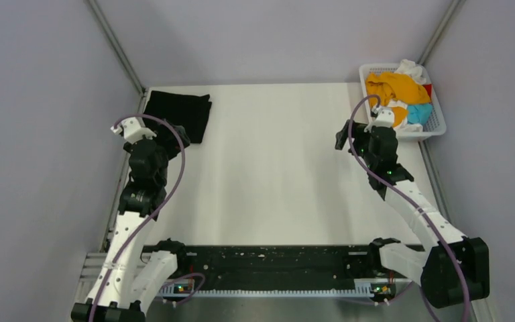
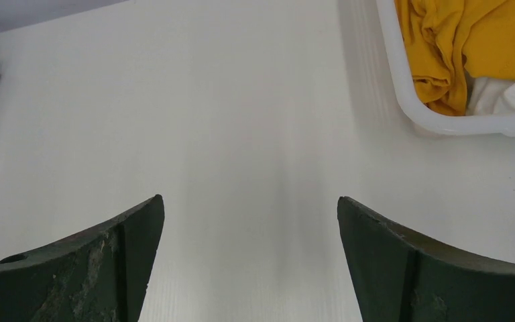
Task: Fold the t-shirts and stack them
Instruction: Grab crumpled tshirt from bin with the right arm
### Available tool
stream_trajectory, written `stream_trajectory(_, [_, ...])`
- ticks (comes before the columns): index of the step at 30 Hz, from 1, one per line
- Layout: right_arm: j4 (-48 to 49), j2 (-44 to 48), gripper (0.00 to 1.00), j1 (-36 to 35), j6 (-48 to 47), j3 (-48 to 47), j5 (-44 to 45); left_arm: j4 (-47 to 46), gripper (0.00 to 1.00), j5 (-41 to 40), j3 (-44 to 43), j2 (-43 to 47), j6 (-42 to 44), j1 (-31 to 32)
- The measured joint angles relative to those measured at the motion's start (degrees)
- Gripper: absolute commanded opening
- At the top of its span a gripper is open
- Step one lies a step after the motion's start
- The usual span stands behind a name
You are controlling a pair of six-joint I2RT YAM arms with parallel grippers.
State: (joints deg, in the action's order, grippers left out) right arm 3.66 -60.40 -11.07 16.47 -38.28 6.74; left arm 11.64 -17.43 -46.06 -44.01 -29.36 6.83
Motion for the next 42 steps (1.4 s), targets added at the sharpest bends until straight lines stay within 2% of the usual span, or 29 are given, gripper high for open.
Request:
stream_trajectory(8, [-0.5,-6.1,0.99,0.0,-0.7,-6.7,4.0,0.4,0.99,-3.0,0.8,0.0,-1.9,0.0])
stream_trajectory(15, [-6.3,-19.1,0.99,0.4,-3.2,-23.1,16.1,-0.4,0.99,-4.2,-0.2,-4.5,-0.7,0.0])
stream_trajectory(19, [-11.2,-28.5,0.99,3.1,-3.4,-34.7,18.7,0.0,0.99,-3.6,-2.6,-9.2,1.0,0.0])
stream_trajectory(28, [-21.5,-53.6,0.92,15.1,-2.5,-64.7,18.6,0.3,0.99,-3.7,-7.3,-13.9,4.9,0.0])
stream_trajectory(33, [-24.9,-64.4,0.89,17.6,-5.3,-77.2,17.8,-0.7,0.99,-3.6,-7.5,-14.4,7.0,0.0])
stream_trajectory(37, [-25.4,-70.5,0.82,17.7,-11.4,-85.1,15.4,-1.2,0.99,-3.7,-7.6,-15.4,7.7,0.0])
stream_trajectory(40, [-24.7,-72.1,0.8,17.6,-16.7,-86.4,12.9,-1.1,0.99,-3.7,-7.6,-16.0,8.1,0.0])
stream_trajectory(42, [-24.4,-73.1,0.72,17.6,-19.3,-87.4,12.3,-1.1,0.99,-3.7,-7.7,-16.2,8.3,0.0])
